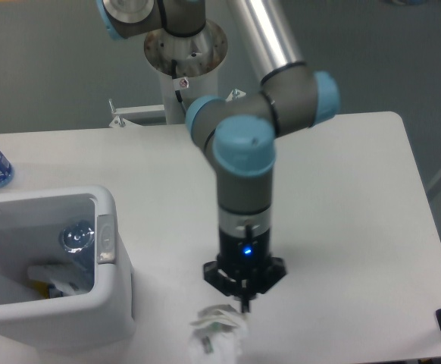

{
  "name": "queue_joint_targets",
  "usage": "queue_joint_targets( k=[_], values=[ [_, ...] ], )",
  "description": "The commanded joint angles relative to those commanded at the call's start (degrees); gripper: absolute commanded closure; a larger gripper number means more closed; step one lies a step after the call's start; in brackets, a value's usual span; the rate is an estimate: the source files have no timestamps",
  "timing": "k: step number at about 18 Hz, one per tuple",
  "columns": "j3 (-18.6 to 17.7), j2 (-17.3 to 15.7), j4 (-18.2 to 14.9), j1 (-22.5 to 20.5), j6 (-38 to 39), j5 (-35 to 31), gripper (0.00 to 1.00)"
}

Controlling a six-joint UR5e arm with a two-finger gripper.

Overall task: Place the trash in the trash can
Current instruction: 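Lift the paper and carry it over the bin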

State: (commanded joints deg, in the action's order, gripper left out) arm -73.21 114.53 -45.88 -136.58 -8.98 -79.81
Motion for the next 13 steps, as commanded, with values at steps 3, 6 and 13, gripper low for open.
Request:
queue_joint_targets(
  k=[3,6,13],
  values=[
    [-0.3,-4.7,-0.1,1.8,3.3,1.8,1.0],
    [-2.4,-9.3,-0.1,4.7,4.4,4.1,1.0],
    [-7.0,-13.1,-0.1,14.0,4.9,4.0,1.0]
  ],
)
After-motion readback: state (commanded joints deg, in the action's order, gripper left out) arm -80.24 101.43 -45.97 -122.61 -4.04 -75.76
